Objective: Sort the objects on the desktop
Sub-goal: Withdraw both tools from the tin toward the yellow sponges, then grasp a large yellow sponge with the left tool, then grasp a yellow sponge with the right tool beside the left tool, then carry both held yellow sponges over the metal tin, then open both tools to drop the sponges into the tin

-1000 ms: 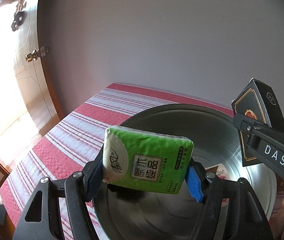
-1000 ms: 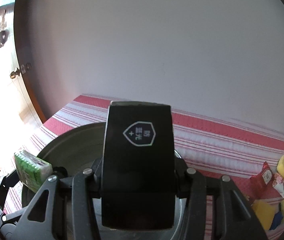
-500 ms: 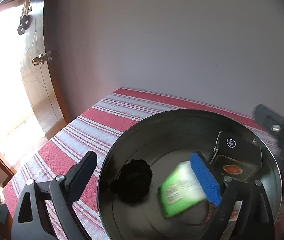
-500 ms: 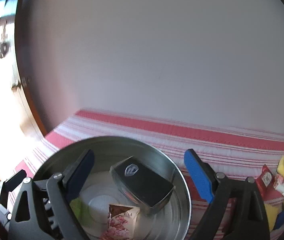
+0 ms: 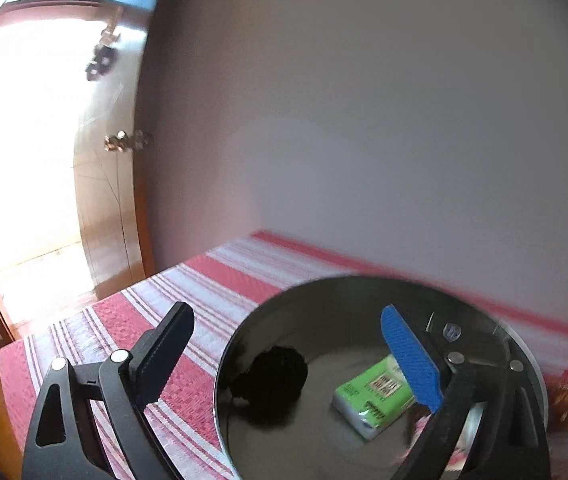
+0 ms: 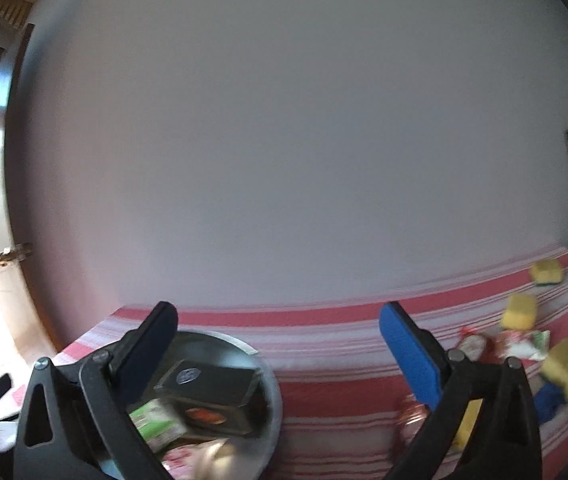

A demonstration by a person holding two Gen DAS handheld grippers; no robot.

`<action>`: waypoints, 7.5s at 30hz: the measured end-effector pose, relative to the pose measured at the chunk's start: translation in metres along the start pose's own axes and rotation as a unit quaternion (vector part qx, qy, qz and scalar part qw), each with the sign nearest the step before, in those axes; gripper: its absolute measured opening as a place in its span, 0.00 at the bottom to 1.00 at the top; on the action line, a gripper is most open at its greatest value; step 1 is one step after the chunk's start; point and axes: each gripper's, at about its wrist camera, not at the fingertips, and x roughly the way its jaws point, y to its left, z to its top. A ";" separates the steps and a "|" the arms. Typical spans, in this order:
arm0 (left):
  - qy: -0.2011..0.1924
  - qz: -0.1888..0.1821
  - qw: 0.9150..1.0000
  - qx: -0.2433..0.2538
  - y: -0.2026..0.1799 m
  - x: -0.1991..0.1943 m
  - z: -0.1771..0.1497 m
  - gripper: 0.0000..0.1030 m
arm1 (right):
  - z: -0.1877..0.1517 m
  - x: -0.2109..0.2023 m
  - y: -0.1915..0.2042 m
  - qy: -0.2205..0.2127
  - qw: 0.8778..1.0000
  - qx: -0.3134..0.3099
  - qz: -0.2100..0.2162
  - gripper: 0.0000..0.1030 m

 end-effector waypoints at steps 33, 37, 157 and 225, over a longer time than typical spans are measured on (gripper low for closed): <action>-0.023 -0.069 0.995 0.069 -0.046 -0.040 -0.028 0.97 | -0.026 -0.016 -0.081 0.064 0.995 -0.051 -0.054 1.00; -0.022 -0.091 0.992 0.079 -0.057 -0.049 -0.032 0.97 | -0.023 -0.025 -0.086 0.063 0.993 -0.065 -0.072 1.00; 0.117 -0.333 0.927 0.124 -0.231 -0.059 -0.069 0.70 | -0.023 -0.093 -0.264 0.088 0.990 0.040 -0.108 0.52; 0.120 -0.102 0.987 -0.020 0.002 0.033 -0.016 0.70 | -0.004 -0.004 0.067 0.132 0.978 -0.074 0.144 0.52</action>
